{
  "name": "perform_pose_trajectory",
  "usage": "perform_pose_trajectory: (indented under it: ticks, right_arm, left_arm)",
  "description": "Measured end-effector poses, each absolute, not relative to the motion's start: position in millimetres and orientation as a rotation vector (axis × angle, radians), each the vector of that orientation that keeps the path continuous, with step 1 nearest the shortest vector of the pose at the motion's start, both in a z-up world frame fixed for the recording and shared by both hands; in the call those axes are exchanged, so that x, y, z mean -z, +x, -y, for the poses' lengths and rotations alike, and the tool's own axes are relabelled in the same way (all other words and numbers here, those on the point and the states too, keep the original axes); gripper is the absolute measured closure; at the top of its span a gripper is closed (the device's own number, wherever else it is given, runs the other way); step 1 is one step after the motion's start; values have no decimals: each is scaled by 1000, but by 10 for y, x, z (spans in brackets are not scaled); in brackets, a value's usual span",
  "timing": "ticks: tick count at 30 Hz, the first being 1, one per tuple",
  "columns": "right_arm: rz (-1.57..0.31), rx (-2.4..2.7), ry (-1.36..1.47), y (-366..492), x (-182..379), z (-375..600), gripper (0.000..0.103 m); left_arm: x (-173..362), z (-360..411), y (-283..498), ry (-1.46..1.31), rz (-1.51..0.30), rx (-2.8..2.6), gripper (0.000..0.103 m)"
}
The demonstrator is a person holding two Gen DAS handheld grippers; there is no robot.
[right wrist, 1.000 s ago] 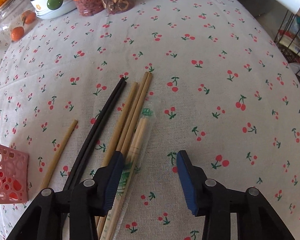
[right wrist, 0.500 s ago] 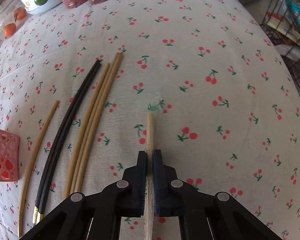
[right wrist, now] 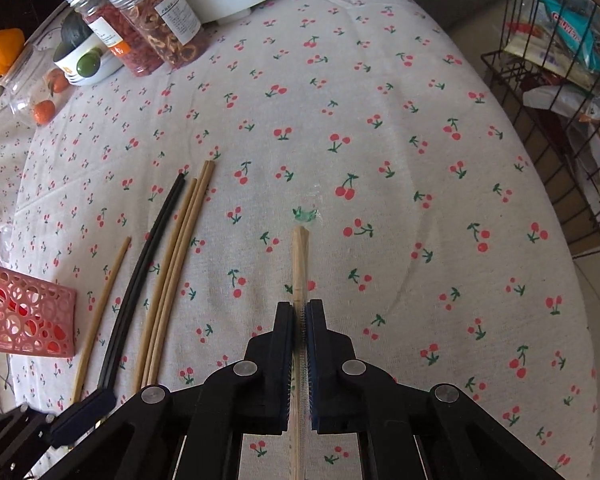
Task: Organize utensils
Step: 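Hold the chopstick in the right tool while the left tool moves over the black chopsticks, then close the left tool on a wooden chopstick while the right tool holds its chopstick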
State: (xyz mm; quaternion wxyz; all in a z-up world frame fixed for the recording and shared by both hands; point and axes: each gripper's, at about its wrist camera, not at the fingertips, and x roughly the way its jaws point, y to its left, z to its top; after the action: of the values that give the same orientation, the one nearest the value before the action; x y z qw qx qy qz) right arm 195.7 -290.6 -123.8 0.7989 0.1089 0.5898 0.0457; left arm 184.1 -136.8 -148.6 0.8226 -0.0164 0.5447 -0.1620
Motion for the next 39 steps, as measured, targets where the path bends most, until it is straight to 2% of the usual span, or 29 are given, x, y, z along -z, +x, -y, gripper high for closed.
perform_pose_trajectory:
  ticks: [13, 25, 28, 33, 39]
  right_arm:
    - [-1278, -138, 296, 2012, 1275, 3145, 100]
    - [-1282, -124, 339, 2018, 1299, 3254, 100]
    - [-1279, -121, 349, 2021, 1283, 3276, 100]
    - [-1244, -115, 355, 1984, 1169, 3287, 100]
    - [-1172, -123, 336, 1833, 919, 3245, 100]
  left_arm:
    - [1713, 1479, 2372, -37, -1185, 245, 87]
    - [1766, 1750, 2637, 118, -1267, 166, 87]
    - [1759, 1828, 2645, 173, -1288, 168, 93]
    - [1507, 1820, 2367, 155, -1219, 233, 94]
    - [949, 1707, 1811, 152, -1078, 337, 94]
